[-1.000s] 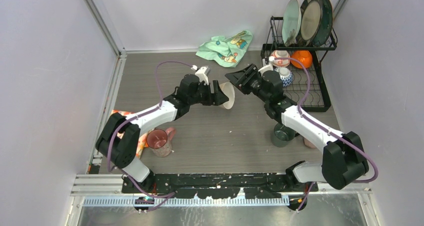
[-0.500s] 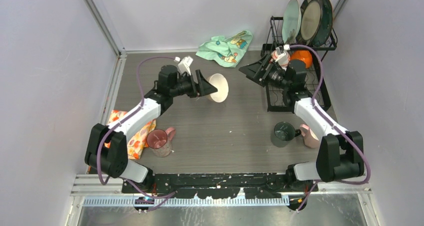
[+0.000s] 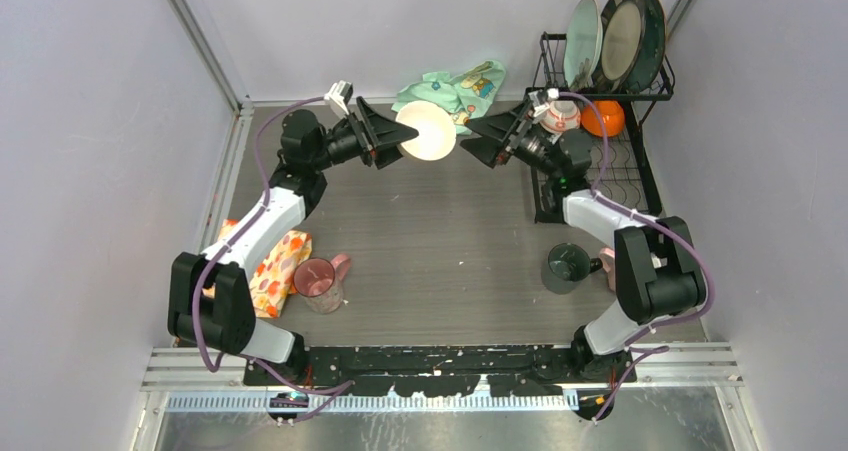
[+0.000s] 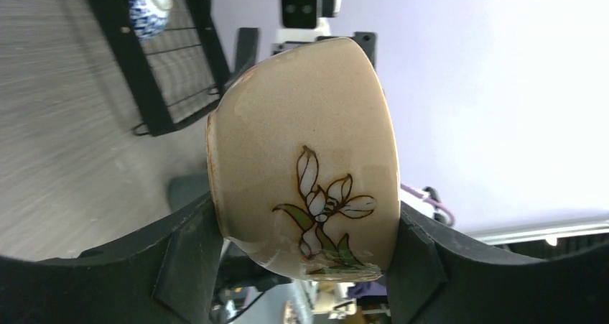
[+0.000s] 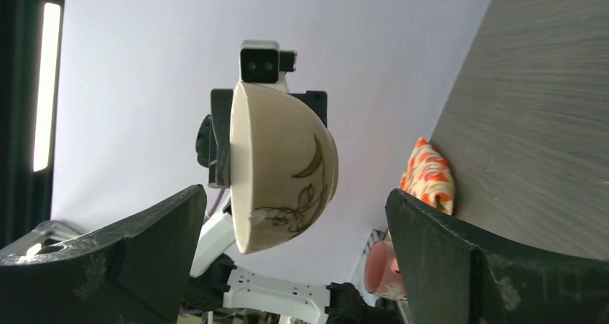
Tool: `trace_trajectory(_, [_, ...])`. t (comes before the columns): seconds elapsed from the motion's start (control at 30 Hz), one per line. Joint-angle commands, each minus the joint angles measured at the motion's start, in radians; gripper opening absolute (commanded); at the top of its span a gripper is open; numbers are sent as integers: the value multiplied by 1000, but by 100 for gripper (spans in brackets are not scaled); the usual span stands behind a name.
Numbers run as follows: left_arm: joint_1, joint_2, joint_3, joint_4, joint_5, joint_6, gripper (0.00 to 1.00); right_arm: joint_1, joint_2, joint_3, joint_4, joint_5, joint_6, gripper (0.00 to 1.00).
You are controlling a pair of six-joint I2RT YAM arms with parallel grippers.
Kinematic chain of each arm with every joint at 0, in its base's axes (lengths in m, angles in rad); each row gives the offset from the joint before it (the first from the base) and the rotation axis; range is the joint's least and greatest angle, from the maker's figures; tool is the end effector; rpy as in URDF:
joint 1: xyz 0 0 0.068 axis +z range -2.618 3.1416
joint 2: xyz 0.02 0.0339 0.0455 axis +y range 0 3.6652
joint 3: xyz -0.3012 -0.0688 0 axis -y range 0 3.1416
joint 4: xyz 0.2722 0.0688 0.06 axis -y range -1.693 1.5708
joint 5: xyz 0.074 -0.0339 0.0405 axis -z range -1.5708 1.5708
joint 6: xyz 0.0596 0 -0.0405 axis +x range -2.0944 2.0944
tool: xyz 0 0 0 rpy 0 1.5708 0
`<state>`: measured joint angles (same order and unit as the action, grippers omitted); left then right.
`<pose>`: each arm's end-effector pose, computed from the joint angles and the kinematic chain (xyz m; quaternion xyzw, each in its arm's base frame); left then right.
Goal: Load the mixed dishes into the dish rack
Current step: Turn the bowl upside down on the dish rack.
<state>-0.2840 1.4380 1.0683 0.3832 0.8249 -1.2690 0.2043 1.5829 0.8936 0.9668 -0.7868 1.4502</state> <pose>0.3430 -0.1457 0.3712 -0.0528 0.7019 -0.6579 0.2679 0.3670 0.1191 0.3197 0.0762 0.6305 0.6989 0.3290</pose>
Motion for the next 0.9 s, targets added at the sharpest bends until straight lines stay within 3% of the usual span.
trace_trajectory(0.0, [0,-5,18,311,34,-258,22,86,22,14,174,84,107,100])
trace_trajectory(0.47, [1,28,-19,347,4,-287,21,182,101,17,298,249,256,100])
trace_trajectory(0.67, [1,33,-33,362,-8,-292,21,220,94,28,225,287,252,100])
trace_trajectory(0.87, [0,27,-49,369,-10,-292,21,247,49,29,50,319,196,95])
